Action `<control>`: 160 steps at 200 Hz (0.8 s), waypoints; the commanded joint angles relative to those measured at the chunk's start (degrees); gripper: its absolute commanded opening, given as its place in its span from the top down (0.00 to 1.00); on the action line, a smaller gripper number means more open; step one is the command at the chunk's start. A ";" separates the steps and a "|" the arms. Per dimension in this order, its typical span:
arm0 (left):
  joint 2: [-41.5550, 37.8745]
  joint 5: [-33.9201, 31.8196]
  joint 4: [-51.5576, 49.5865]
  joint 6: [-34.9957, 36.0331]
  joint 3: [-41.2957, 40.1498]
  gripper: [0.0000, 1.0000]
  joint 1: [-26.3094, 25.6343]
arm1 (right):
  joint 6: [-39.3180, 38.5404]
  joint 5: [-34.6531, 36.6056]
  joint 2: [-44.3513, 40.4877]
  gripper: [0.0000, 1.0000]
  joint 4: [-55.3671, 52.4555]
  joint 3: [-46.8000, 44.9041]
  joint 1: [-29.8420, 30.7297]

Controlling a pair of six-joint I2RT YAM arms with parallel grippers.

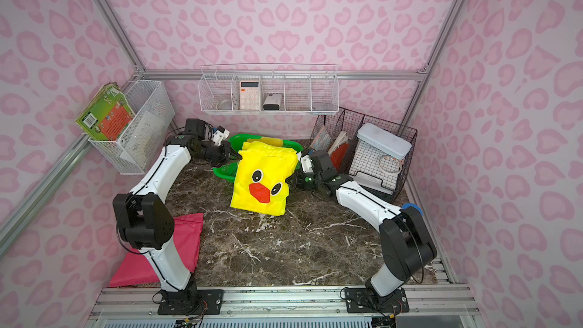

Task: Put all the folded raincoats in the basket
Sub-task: Place the raincoat in the basket.

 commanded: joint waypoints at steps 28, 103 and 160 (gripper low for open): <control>11.91 -1.67 -2.85 -0.51 17.65 1.00 1.80 | 2.99 -0.06 13.66 1.00 4.13 14.77 -0.62; 23.63 -3.75 -1.23 -4.13 30.26 1.00 2.67 | 3.89 4.68 25.38 1.00 3.07 27.61 -2.39; 23.11 -4.06 0.59 -4.52 29.61 0.47 2.50 | 4.64 6.18 27.30 1.00 3.77 28.93 -2.51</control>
